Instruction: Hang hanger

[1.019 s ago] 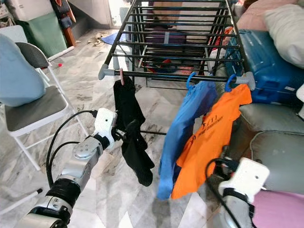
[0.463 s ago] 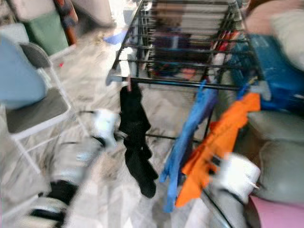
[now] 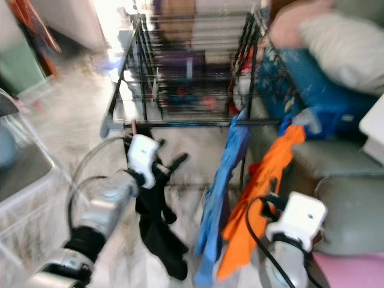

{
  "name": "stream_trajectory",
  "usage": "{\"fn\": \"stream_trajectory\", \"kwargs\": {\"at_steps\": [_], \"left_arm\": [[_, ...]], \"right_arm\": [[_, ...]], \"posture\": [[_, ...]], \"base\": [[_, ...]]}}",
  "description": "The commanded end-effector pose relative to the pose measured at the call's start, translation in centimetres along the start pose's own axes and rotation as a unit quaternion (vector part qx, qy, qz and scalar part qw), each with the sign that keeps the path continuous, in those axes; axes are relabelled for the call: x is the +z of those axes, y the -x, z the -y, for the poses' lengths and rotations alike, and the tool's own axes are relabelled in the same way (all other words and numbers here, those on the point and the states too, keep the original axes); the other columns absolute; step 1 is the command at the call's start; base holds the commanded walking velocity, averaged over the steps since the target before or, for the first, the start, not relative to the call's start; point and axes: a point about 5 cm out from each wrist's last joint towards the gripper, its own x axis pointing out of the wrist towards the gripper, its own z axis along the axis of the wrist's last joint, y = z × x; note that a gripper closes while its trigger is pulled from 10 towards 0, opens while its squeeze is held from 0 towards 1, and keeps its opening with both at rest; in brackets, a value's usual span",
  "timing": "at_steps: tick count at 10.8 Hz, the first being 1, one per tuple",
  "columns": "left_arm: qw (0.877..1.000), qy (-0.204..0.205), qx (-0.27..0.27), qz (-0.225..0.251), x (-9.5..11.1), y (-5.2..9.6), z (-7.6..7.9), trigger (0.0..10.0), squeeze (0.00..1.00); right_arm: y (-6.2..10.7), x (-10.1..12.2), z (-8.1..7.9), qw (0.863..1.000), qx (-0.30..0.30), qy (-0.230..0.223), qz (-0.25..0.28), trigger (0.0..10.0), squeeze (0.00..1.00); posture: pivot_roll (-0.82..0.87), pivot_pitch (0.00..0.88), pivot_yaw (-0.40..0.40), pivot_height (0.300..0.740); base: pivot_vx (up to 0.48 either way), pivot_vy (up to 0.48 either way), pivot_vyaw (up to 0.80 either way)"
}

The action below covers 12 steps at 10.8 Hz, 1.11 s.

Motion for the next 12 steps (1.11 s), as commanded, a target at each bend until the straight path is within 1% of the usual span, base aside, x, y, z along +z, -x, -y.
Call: {"fn": "stream_trajectory", "kwargs": {"at_steps": [1,2,3,4,5,6,7,8,10,12], "left_arm": [[1.0,0.001,-0.007,-0.005,-0.2,0.0,0.3,10.0,0.0],[1.0,0.002,-0.008,-0.007,-0.2,0.0,0.4,10.0,0.0],[1.0,0.002,-0.011,-0.008,-0.1,-0.1,0.5,10.0,0.0],[1.0,0.002,-0.017,-0.01,-0.1,-0.1,0.6,10.0,0.0],[1.0,0.002,-0.018,-0.01,0.0,-0.1,0.6,10.0,0.0],[1.0,0.002,-0.028,-0.011,-0.1,-0.1,0.8,10.0,0.0],[1.0,-0.002,-0.028,-0.01,-0.1,0.0,0.9,10.0,0.0],[1.0,-0.005,-0.022,-0.012,-0.1,0.2,0.6,10.0,0.0],[1.0,-0.006,-0.019,-0.012,-0.1,0.7,0.4,10.0,0.0],[1.0,-0.009,-0.018,-0.015,0.0,1.4,0.1,10.0,0.0]], "right_arm": [[0.3,-0.2,0.0,1.0,-0.008,-0.011,-0.01,10.0,0.0],[0.2,-0.3,-0.1,1.0,-0.002,-0.02,-0.02,10.0,0.0],[-0.2,-0.5,-0.6,0.999,0.011,-0.029,-0.034,10.0,0.0],[-1.3,-1.1,-1.3,0.997,0.037,-0.028,-0.063,10.0,0.0],[-1.8,-1.3,-1.4,0.997,0.038,-0.024,-0.069,10.0,0.0],[-3.8,-1.3,-2.1,0.995,0.056,-0.016,-0.075,10.0,0.0],[-5.1,-1.2,-2.8,0.994,0.073,-0.021,-0.082,10.0,0.0],[-6.7,-1.1,-3.7,0.992,0.092,-0.015,-0.085,10.0,0.0],[-8.5,-1.5,-4.8,0.987,0.113,-0.021,-0.114,10.0,0.0],[-9.4,-2.7,-4.8,0.982,0.094,-0.033,-0.158,10.0,0.0]], "posture": [[-0.06,0.027,0.052,0.74],[-0.06,0.032,0.053,0.74],[-0.06,0.036,0.053,0.74],[-0.06,0.042,0.051,0.74],[-0.06,0.043,0.049,0.74],[-0.05,0.041,0.045,0.74],[-0.04,0.044,0.038,0.74],[-0.03,0.043,0.032,0.74],[0.01,0.055,0.014,0.74],[0.05,0.075,0.013,0.74]], "base": [[0.0,0.0,0.0],[0.0,0.0,0.0],[0.0,0.0,0.0],[0.0,0.0,0.0],[0.0,0.0,0.0],[0.0,0.0,0.0],[0.0,0.0,0.0],[0.0,0.0,0.0],[0.0,0.0,0.0],[0.0,0.0,0.0]]}}
